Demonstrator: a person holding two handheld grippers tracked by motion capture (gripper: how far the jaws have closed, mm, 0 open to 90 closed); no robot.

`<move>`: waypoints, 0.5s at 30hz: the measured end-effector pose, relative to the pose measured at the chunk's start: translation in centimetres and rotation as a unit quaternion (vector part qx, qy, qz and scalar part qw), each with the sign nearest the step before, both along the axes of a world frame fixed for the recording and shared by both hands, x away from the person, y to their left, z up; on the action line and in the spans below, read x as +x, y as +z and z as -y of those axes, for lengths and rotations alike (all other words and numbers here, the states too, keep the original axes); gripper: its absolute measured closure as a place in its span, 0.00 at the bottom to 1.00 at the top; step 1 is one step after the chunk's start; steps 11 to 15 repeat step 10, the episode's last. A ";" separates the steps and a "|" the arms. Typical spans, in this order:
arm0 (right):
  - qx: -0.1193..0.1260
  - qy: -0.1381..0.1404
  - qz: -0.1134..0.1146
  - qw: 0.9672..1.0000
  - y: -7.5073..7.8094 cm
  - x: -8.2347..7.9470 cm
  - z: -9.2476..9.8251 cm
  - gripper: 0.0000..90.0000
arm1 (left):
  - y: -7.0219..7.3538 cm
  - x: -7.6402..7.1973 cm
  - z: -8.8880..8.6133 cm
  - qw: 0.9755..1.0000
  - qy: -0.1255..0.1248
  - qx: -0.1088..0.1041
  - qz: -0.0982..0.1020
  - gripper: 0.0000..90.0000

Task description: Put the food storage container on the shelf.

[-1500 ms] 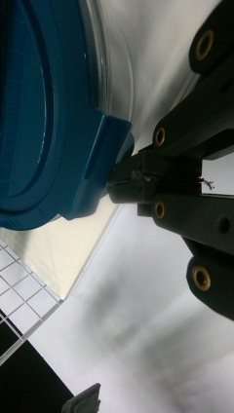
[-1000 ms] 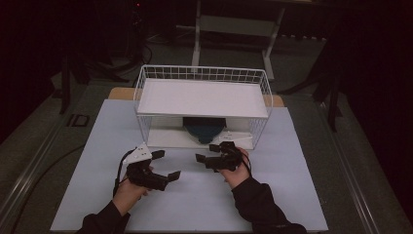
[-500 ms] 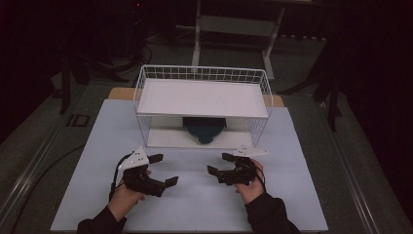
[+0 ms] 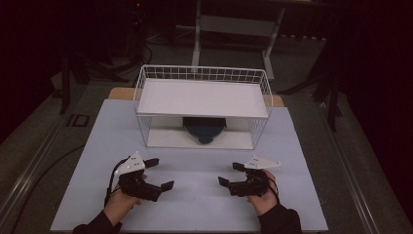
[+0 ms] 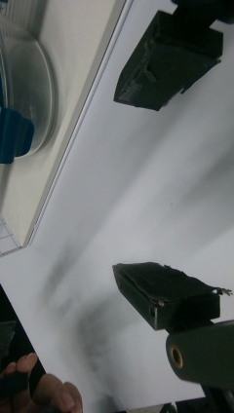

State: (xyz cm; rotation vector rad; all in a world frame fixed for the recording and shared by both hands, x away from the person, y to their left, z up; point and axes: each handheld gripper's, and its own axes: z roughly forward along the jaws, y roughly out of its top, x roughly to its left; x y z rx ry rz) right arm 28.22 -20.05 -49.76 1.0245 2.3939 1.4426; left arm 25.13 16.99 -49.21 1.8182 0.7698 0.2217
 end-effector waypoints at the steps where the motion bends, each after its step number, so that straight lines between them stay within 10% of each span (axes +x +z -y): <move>1: -0.002 -0.002 -0.001 1.000 -0.1 -0.1 0.2 0.19 | -0.2 -0.1 0.0 1.000 -0.002 0.001 -0.002 0.00; 15: -0.007 -0.003 -0.003 1.000 -0.8 -0.5 0.9 0.19 | -0.6 0.1 0.4 1.000 -0.007 0.008 0.003 0.00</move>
